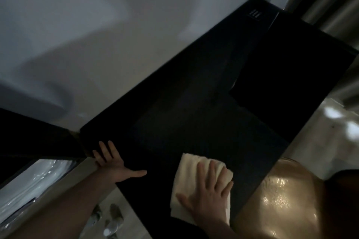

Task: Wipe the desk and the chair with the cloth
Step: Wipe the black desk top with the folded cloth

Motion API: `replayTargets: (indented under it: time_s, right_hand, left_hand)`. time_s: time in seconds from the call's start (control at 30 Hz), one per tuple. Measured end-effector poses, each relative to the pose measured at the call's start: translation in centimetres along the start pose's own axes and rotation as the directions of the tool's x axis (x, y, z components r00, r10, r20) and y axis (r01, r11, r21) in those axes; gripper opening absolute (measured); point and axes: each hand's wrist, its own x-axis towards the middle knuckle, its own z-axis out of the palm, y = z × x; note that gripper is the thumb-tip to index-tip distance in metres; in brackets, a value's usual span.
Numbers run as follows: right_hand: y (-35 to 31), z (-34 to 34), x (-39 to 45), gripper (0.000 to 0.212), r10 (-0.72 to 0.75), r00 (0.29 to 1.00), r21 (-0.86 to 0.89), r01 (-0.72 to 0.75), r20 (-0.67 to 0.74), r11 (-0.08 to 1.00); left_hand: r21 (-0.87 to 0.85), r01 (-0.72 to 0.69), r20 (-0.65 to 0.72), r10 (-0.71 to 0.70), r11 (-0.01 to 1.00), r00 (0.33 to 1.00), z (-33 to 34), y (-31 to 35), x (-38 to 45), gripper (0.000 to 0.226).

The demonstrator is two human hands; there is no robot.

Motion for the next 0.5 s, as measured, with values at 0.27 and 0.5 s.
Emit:
replayTargets:
  time_s: [0.27,0.5]
  right_hand:
    - [1.3,-2.1,0.6,0.122,-0.042,0.984,-0.028,0.037,-0.171,0.999]
    - [2.2,-7.5,7.0,0.122,0.093,0.943,0.026,-0.090,-0.319,0.996]
  left_hand:
    - [0.050,-0.032,0.018,0.032,0.998,0.999,-0.3,-0.5,0.1,0.187]
    - [0.080,-0.057,-0.018,0.058,0.995,0.998,0.3,-0.9,0.7,0.192]
